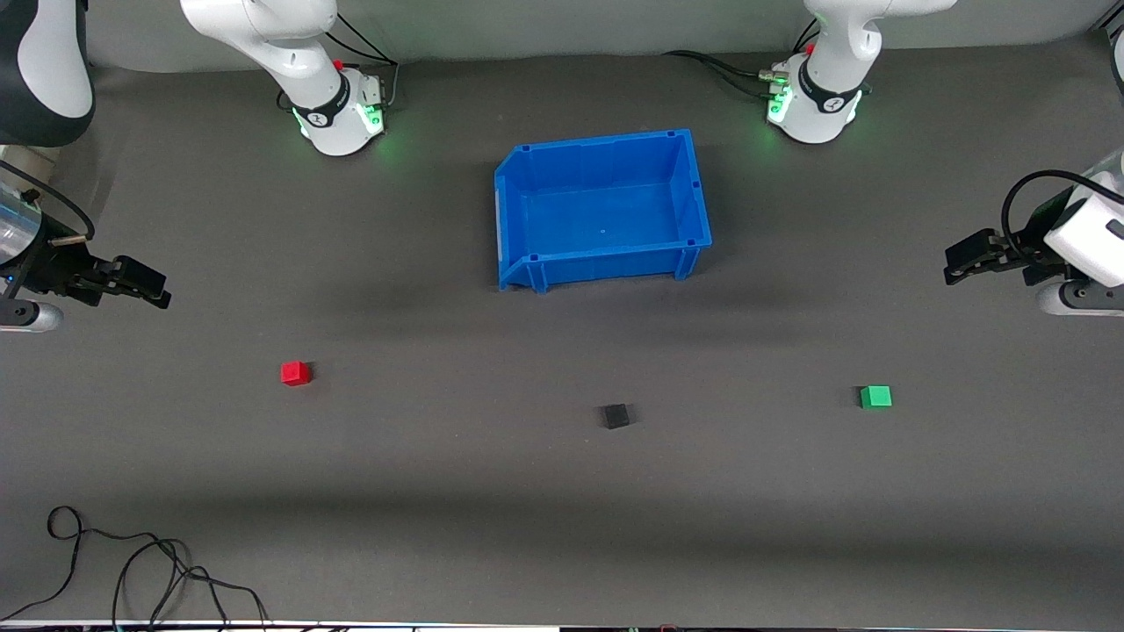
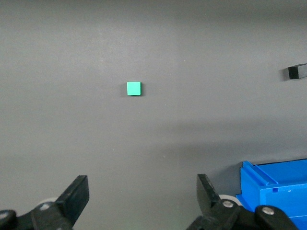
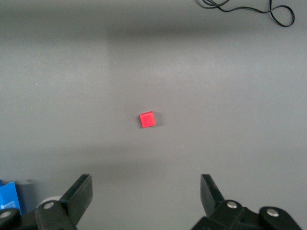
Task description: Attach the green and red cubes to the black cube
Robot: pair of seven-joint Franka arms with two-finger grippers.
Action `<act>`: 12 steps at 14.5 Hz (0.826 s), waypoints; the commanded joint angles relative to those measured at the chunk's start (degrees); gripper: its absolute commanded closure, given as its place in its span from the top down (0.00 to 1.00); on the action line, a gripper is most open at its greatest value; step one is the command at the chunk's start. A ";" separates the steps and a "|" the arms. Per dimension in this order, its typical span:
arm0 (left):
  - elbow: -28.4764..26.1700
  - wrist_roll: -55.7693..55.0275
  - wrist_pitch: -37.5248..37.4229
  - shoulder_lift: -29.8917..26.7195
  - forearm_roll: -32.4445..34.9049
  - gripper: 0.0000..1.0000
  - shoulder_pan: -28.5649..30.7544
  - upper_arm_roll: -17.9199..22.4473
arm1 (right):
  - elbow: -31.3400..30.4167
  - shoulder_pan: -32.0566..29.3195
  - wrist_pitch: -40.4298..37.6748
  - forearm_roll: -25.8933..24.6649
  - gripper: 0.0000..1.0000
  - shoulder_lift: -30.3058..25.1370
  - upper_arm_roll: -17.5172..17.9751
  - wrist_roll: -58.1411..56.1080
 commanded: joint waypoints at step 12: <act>1.64 -17.26 -3.08 1.36 0.47 1.00 0.32 0.95 | 0.65 -0.17 0.46 -0.48 1.00 0.70 0.46 0.63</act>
